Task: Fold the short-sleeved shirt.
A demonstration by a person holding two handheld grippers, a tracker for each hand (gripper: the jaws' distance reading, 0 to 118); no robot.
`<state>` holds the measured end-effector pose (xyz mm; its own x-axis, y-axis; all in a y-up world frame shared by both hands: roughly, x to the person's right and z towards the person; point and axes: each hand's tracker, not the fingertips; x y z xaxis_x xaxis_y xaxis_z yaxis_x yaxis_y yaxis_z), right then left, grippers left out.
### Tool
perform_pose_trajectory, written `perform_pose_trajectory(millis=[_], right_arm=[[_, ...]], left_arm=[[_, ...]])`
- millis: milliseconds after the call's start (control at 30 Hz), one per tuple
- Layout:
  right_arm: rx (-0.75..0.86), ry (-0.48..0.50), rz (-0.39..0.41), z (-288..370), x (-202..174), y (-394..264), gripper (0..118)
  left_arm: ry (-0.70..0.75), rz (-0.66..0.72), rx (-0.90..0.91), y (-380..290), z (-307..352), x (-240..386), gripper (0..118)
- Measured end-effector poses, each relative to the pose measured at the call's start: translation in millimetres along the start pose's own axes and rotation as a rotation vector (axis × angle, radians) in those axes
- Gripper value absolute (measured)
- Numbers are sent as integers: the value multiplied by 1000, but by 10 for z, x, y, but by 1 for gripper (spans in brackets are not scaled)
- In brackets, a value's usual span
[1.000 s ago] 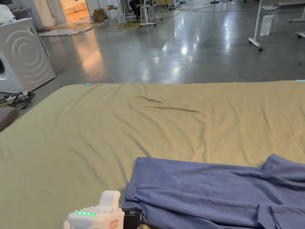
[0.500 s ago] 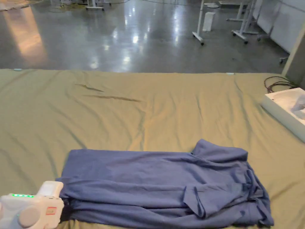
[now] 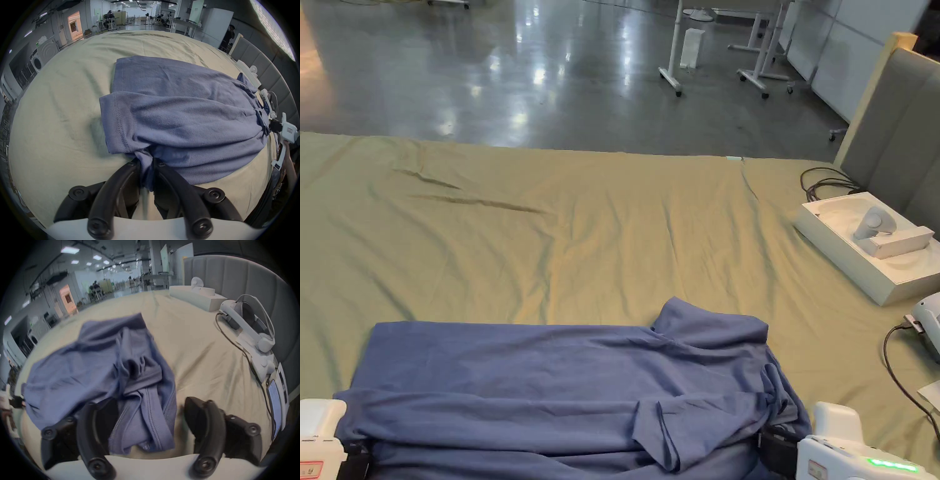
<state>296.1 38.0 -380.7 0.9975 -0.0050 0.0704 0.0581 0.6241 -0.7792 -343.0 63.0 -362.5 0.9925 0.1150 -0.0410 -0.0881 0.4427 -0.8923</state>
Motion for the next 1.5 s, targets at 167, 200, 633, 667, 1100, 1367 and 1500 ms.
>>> perform_pose_trajectory(millis=[167,200,633,667,1100,1367,1500], right_arm=[[60,3,111,128,-182,-43,45],[59,9,146,129,-219,-36,33],[139,80,76,1246,53,-241,7],[130,84,75,1353,89,-347,6],[-26,9,193,1700,154,-1328,92],[379,127,53,2836,100,-1108,96],[575,171,107,3333,-193,-1019,97]], left_arm=[[25,-15,74,-105,56,75,15],[48,-37,115,-168,89,134,15],[-54,68,284,-719,1269,-162,9],[-49,61,286,-858,1381,-149,9],[-99,135,171,-2248,1281,-207,86],[-76,27,594,-1988,2575,159,86],[-86,49,807,-1987,3129,472,86]])
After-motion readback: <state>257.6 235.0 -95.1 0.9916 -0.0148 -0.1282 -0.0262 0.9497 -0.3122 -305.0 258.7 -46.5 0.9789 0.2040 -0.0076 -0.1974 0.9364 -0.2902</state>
